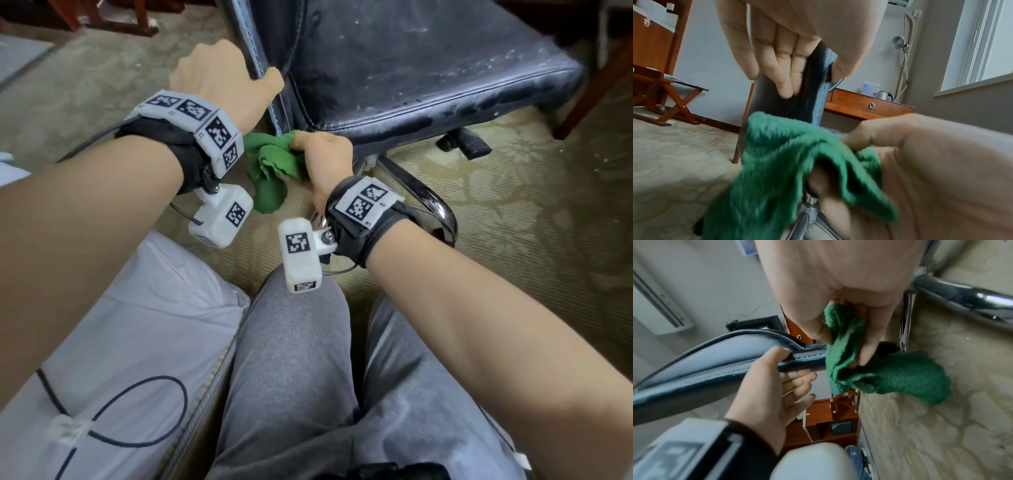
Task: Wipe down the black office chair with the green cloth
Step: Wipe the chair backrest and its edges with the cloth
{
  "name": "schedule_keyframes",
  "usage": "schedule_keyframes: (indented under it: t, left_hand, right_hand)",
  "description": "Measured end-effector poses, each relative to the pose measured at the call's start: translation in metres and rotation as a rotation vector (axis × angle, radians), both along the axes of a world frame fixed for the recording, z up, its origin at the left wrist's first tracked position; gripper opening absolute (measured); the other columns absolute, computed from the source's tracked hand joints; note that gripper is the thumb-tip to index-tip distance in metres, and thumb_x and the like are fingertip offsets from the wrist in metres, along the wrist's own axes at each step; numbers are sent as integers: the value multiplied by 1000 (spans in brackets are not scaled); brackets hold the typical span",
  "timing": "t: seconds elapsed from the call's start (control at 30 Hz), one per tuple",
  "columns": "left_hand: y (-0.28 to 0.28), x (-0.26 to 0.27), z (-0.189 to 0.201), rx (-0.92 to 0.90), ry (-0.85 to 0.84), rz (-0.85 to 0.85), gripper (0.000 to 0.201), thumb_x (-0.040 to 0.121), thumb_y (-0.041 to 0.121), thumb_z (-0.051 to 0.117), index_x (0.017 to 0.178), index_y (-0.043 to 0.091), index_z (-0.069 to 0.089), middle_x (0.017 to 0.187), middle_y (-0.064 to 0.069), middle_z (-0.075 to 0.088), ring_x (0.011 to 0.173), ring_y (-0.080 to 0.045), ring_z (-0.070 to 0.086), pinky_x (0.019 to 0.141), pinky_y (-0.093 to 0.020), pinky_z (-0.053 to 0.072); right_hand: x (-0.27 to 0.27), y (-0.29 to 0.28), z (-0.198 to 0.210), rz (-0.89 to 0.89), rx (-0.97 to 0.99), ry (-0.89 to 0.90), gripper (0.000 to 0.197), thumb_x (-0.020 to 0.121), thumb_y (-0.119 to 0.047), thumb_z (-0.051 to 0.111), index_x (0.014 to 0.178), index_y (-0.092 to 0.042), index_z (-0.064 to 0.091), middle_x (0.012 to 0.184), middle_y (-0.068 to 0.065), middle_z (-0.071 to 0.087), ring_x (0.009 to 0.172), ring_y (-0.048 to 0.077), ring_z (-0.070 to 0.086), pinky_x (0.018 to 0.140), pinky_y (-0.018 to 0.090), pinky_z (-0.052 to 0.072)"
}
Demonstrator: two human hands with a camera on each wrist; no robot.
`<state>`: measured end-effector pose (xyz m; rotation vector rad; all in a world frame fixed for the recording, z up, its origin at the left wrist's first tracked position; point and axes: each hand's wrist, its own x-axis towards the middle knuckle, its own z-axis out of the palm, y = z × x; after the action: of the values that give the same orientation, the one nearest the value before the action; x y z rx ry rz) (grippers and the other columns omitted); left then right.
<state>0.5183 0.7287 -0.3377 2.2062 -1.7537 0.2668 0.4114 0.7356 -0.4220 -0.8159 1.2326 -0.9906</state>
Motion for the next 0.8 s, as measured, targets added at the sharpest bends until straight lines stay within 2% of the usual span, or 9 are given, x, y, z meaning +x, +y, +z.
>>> schedule_keyframes:
  t: [0.1,0.2,0.27,0.4,0.5,0.57,0.67,0.8]
  left_hand:
    - [-1,2,1,11,-3,30,55,86,56,46,56,13,29,54,-3,31,48,-21,28,51,-32,28]
    - [-3,5,2,9,5,39,55,88,54,48,57,13,27,53,-2,30,47,-20,27,48,-29,26]
    - [-4,5,2,16,4,31,55,89,54,47,57,14,26,54,-2,27,46,-19,25,47,-27,23]
    - [-4,5,-1,6,11,45,54,90,53,46,58,15,25,55,-2,27,47,-21,24,46,-28,22]
    - [-2,3,-4,-8,12,55,54,90,53,46,59,15,23,55,-2,25,48,-21,22,46,-29,20]
    - [-2,3,-6,-26,8,78,54,88,54,46,60,15,23,56,-1,25,48,-21,22,46,-30,19]
    - [-1,1,-8,-46,24,103,52,87,53,46,59,16,22,55,-1,23,48,-20,20,46,-31,17]
    - [-2,0,-12,-83,41,113,52,89,52,45,58,17,23,52,1,26,46,-16,22,46,-31,17]
  right_hand:
    - [-7,4,-17,-7,16,41,14,62,-21,74,69,-9,70,79,12,73,83,33,71,76,54,58]
    - [-15,12,-34,11,-2,121,13,64,-21,74,62,-14,63,68,6,67,67,26,66,71,45,60]
    - [-16,12,-44,-16,-49,201,13,63,-27,73,63,-18,62,68,3,66,73,27,68,75,45,59]
    - [-14,8,-48,16,-210,421,3,79,-25,67,76,-25,65,79,-4,69,85,20,65,83,36,54]
    - [-9,-3,-50,53,-345,598,9,86,-27,61,89,-24,69,89,-1,72,82,17,58,74,23,44]
    - [-4,-11,-51,98,-419,701,16,89,-29,59,97,-22,71,93,2,72,85,21,61,72,23,42]
    - [1,-18,-53,169,-455,780,20,91,-30,56,99,-21,72,91,5,72,91,27,64,74,27,46]
    - [1,-27,-54,232,-501,798,19,92,-20,56,103,-20,71,95,5,73,94,25,64,72,20,37]
